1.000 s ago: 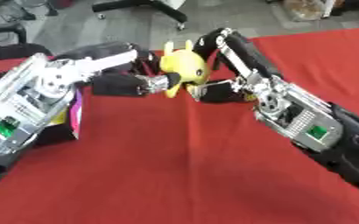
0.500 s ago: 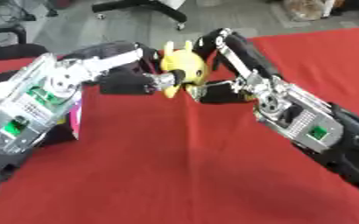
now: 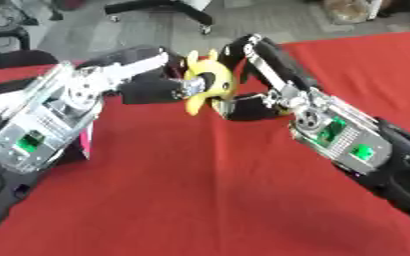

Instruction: Pick up the objects with one hand, pass them to the other hand, and then place them into the box on the other side of the table.

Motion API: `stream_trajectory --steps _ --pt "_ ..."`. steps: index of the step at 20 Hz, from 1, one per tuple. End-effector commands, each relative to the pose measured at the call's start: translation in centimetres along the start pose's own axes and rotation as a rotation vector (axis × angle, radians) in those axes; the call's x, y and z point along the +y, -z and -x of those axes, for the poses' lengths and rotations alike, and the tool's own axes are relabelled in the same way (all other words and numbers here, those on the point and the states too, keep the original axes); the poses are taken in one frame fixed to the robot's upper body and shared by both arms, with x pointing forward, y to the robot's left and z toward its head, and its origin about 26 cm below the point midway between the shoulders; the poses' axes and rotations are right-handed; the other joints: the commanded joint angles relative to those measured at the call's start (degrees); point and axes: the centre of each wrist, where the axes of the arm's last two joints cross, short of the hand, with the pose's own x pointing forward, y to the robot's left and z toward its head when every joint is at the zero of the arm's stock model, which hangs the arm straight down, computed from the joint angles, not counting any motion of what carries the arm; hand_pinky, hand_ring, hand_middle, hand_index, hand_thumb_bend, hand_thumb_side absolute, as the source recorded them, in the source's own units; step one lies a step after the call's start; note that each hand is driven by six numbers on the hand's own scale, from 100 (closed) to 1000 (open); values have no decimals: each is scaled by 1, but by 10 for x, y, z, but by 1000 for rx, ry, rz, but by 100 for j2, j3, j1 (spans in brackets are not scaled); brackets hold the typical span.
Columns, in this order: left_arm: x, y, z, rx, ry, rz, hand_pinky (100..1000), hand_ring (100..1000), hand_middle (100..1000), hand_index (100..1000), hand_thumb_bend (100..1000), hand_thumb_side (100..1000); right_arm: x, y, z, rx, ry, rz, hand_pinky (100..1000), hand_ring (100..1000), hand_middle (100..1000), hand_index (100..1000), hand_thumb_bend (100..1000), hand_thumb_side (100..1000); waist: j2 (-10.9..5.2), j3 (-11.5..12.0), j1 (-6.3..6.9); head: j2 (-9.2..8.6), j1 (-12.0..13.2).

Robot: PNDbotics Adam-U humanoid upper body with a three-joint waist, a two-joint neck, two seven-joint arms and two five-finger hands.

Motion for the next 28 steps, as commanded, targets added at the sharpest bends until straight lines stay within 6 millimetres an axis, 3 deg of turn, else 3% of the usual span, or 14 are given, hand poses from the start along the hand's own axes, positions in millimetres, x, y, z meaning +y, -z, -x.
stream_trajectory --steps 1,12,16,18,19,22,23,25,28 --pt "5 3 -6 -10 15 -4 845 776 726 827 252 928 -7 3 -7 -43 -7 29 449 586 386 486 127 100 -14 -3 59 -9 22" --pt "-1 11 -1 -11 21 53 844 775 712 798 248 864 -7 3 -7 -67 -15 47 447 583 391 485 100 100 35 -37 76 -9 58" --pt "-2 13 0 -14 -1 40 846 765 688 784 189 830 -6 3 -8 -81 -10 43 443 582 392 485 100 100 67 -51 82 -9 62" --pt "-1 13 0 -23 -32 20 845 738 648 751 102 773 -6 3 -8 -84 -8 38 442 582 392 485 100 100 77 -55 84 -9 57" --pt "-1 13 1 -31 -55 8 844 723 630 740 100 753 -6 3 -8 -84 -9 36 442 582 392 486 100 100 80 -56 84 -9 53" --pt "-2 13 2 -86 -169 -10 828 614 527 631 100 522 -6 3 -7 -83 -19 32 452 588 397 492 100 100 80 -54 83 -9 36" --pt "-2 13 2 -100 -204 -13 821 584 495 582 100 402 -6 2 -7 -80 -26 29 462 595 407 502 100 100 80 -53 82 -9 37" --pt "-3 13 3 -109 -259 -19 809 546 449 501 100 296 -6 2 -7 -70 -39 27 479 604 435 525 129 100 81 -54 76 -9 38" --pt "-5 15 4 -102 -304 -24 794 503 383 381 100 278 -5 2 -7 -60 -52 24 500 619 473 565 223 100 87 -56 68 -9 39"
